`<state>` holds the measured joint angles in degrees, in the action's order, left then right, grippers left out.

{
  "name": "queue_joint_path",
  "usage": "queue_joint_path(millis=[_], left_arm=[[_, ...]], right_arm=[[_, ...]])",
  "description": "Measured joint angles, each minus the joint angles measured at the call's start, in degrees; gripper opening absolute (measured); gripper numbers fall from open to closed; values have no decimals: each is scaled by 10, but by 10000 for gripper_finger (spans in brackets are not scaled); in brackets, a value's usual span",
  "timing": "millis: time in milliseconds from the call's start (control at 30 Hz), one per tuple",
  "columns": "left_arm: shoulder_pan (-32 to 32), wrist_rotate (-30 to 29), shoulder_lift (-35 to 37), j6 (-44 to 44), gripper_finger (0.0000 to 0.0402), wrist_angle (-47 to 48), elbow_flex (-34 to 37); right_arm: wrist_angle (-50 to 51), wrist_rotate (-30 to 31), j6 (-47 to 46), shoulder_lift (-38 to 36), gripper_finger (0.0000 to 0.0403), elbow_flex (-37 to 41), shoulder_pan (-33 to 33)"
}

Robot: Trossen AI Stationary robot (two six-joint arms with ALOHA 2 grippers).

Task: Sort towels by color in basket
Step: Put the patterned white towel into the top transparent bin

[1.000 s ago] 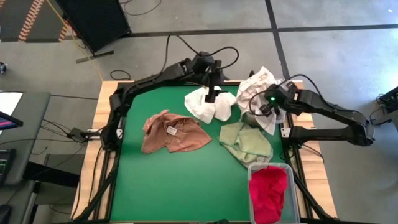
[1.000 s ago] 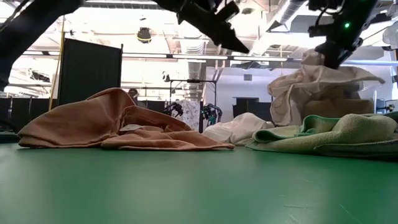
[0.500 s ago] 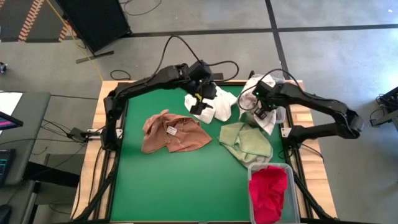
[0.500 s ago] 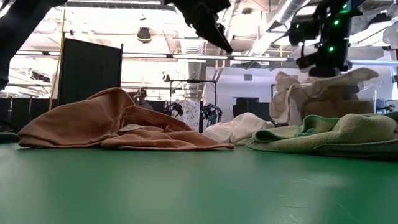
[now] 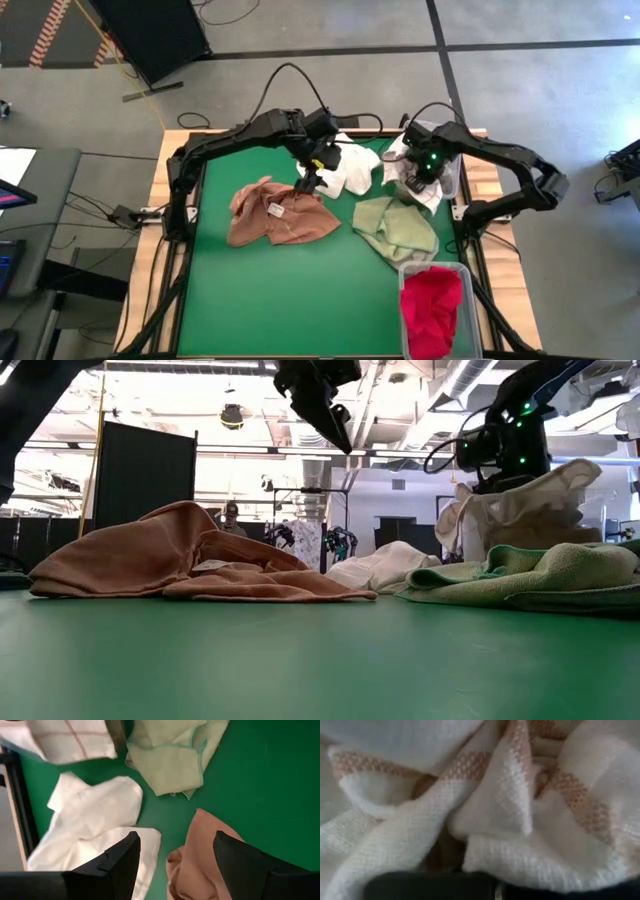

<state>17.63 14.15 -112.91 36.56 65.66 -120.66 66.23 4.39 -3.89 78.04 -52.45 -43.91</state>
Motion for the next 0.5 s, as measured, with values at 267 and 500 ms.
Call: queue_joint_path(millis=[267, 500], left_arm=[[0, 0, 0, -27, 240, 38, 0], [0, 0, 0, -34, 240, 46, 0]], right_arm=[[-2, -12, 5, -3, 50, 1, -20], [11, 7, 6, -87, 105, 2, -20]])
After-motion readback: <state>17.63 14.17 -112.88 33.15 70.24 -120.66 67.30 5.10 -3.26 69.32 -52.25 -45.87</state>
